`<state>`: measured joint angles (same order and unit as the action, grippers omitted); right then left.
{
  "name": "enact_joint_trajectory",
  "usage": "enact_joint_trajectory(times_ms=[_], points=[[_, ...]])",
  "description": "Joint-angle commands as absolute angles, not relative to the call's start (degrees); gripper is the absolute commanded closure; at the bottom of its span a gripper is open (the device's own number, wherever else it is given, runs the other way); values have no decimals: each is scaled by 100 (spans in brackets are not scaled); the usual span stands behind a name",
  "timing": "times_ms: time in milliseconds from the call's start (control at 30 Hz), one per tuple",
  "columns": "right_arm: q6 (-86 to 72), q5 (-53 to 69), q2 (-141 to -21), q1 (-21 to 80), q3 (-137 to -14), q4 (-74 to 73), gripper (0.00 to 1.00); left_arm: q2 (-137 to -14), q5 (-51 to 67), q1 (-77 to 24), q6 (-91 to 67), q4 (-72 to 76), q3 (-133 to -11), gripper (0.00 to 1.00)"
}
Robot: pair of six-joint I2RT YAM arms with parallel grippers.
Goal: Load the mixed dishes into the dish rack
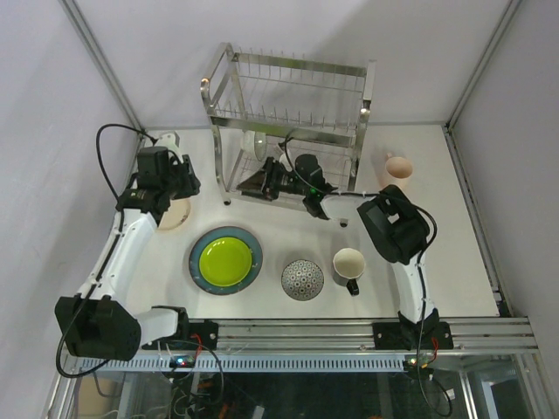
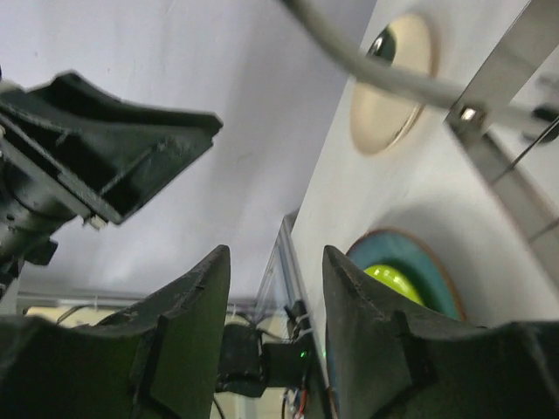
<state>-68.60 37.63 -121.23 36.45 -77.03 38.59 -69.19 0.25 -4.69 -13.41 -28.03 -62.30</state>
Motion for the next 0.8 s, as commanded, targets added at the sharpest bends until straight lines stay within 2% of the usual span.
enact_joint_trajectory(times_ms=[0, 133, 300, 433, 567, 767], points=[[-7499, 3833, -11592, 3945, -7212, 5112, 55, -6619, 58, -432, -1450, -2947, -6539, 56], [-7315, 3992, -11214, 4287, -6835, 4950, 55, -6520, 58, -438, -1432, -3032, -6522, 55], [-6445, 3895, -10283, 4692, -6082, 4013, 55, -6428, 64, -438, -1561, -3150, -6503, 54], [-4978, 3328, -9342, 5014, -5900, 1822, 55, -6223, 148, -437, -1655, -3147, -6392, 53], [-4000, 2032, -8685, 5305, -6186, -533, 55, -6078, 152, -434, -1694, -3174, -6320, 53], [-3503, 1233, -8697, 5627, -6808, -2946, 57, -6012, 251, -438, -1762, -3210, -6296, 52]])
